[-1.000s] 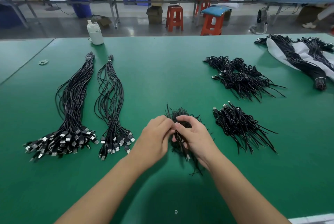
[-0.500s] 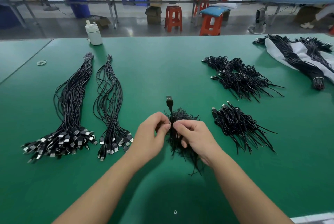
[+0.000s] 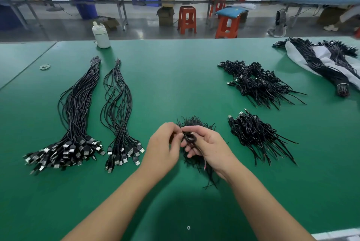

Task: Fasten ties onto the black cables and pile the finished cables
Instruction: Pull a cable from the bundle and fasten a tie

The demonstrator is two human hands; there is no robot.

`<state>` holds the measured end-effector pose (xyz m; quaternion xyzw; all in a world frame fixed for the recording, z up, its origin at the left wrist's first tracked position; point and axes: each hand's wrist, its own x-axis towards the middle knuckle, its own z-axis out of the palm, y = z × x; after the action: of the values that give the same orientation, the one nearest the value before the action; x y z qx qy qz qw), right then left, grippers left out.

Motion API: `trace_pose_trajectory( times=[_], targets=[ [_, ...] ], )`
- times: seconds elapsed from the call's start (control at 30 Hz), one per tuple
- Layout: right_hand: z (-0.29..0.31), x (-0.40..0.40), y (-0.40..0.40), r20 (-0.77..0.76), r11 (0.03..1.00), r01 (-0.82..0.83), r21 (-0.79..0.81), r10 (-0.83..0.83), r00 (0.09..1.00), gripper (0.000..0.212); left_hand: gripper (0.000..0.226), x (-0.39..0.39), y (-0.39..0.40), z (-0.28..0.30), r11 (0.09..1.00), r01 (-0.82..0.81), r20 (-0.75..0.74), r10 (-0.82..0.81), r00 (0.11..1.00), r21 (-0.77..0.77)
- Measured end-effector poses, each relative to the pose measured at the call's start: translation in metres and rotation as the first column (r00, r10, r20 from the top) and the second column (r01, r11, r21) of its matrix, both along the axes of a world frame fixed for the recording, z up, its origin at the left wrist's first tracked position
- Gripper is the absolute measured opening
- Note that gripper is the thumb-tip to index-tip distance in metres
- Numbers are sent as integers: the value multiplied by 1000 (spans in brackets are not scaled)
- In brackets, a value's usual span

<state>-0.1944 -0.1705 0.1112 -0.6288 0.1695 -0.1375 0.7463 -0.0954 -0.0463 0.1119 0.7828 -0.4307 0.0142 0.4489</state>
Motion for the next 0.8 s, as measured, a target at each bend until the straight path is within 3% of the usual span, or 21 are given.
trace_pose_trajectory(
  times=[0.13, 0.23, 0.4, 0.53, 0.67, 0.8],
  targets=[
    [3, -4, 0, -15, 995, -40, -91, 38, 999, 32, 17, 5, 0, 0, 1000, -17, -125, 18, 992, 7],
    [0, -2, 0, 10, 976, 50, -213, -49, 999, 24, 18, 3, 0, 1, 1000, -5, -100, 6, 995, 8],
    [-6, 2, -1, -14, 982, 105, -158, -108, 994, 15, 12, 1, 2, 4, 997, 74, 73, -73, 995, -14],
    [-10, 4, -3, -35, 981, 161, -105, -166, 986, 30, 10, 0, 1, 2, 988, 147, 204, -155, 967, 53],
    [-6, 2, 0, 9, 990, 113, -79, -113, 994, 7, 17, -3, 0, 1, 990, 137, 146, -140, 979, 30],
    [-6, -2, 3, 30, 999, 46, 22, -47, 998, 21, 19, -3, 0, 1, 995, 97, 69, -97, 993, -2]
  ],
)
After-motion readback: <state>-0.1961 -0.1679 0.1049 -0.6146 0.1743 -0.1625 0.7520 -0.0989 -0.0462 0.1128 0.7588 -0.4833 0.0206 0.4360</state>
